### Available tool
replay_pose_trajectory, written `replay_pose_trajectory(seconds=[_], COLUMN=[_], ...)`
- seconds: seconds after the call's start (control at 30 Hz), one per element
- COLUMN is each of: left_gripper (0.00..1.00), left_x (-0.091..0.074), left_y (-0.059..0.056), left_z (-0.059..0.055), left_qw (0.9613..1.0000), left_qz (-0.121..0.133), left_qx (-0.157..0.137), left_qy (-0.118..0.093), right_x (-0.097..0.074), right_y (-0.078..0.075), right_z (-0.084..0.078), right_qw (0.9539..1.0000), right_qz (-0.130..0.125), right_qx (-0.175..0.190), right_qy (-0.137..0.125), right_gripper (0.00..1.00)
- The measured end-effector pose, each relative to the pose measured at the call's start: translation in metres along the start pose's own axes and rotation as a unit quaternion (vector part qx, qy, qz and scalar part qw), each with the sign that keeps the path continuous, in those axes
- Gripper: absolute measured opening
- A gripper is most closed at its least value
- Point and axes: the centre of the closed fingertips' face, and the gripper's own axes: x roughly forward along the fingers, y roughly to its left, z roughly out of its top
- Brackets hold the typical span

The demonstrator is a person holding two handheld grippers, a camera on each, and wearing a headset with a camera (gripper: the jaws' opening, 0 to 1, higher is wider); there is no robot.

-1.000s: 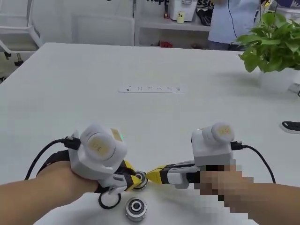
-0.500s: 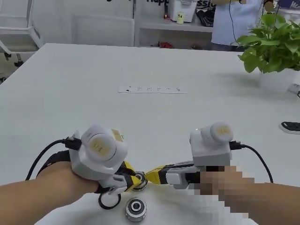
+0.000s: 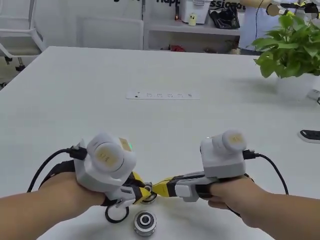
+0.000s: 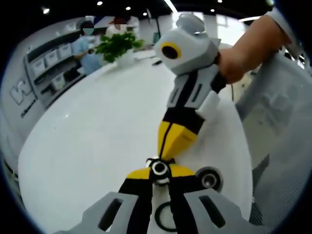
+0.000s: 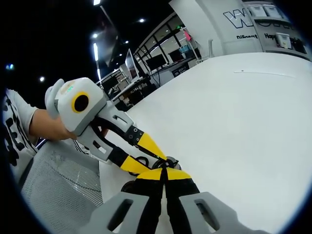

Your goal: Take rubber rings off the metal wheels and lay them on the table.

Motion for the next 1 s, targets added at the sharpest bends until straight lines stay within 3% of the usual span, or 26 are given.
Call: replay_pose_trajectory(seconds=[1.0], left_gripper=[0.12], left_x=[-0.0001], left_y=[0.0001], left_z=[0.0003], left_qw=[1.0], left_qz=[0.002], left_qx=[0.001], left_qy=[-0.002], right_x=[0.0008], right_y=[0.0033], right_z=[0.0029], right_qw=[1.0], right_qz=[0.007], right_qx=[0.0], right_qy=[-0.005], right_gripper=[0.0])
